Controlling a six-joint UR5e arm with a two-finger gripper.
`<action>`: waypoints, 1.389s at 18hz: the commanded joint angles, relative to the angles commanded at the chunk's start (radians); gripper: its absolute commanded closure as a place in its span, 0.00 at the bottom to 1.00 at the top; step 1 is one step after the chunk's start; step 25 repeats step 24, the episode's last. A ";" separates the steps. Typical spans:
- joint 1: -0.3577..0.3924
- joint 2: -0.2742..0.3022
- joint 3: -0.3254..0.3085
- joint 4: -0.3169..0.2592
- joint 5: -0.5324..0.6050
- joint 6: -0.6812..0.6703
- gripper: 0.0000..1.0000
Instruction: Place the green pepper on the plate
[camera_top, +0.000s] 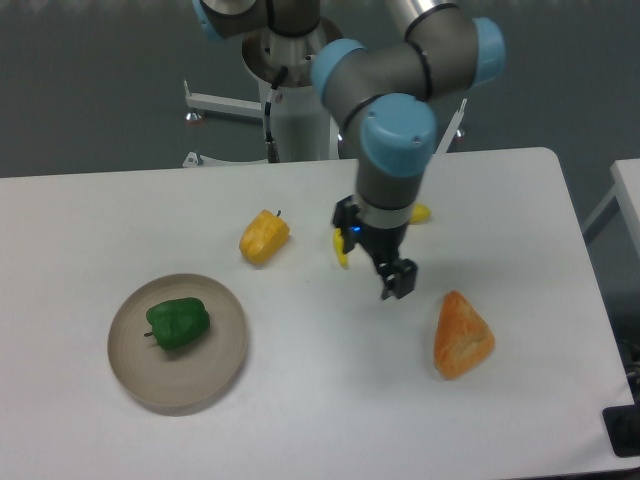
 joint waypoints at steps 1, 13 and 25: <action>0.000 0.000 -0.002 0.000 0.005 0.003 0.00; 0.045 -0.008 0.020 0.011 -0.032 0.083 0.00; 0.038 -0.012 0.021 0.012 -0.029 0.083 0.00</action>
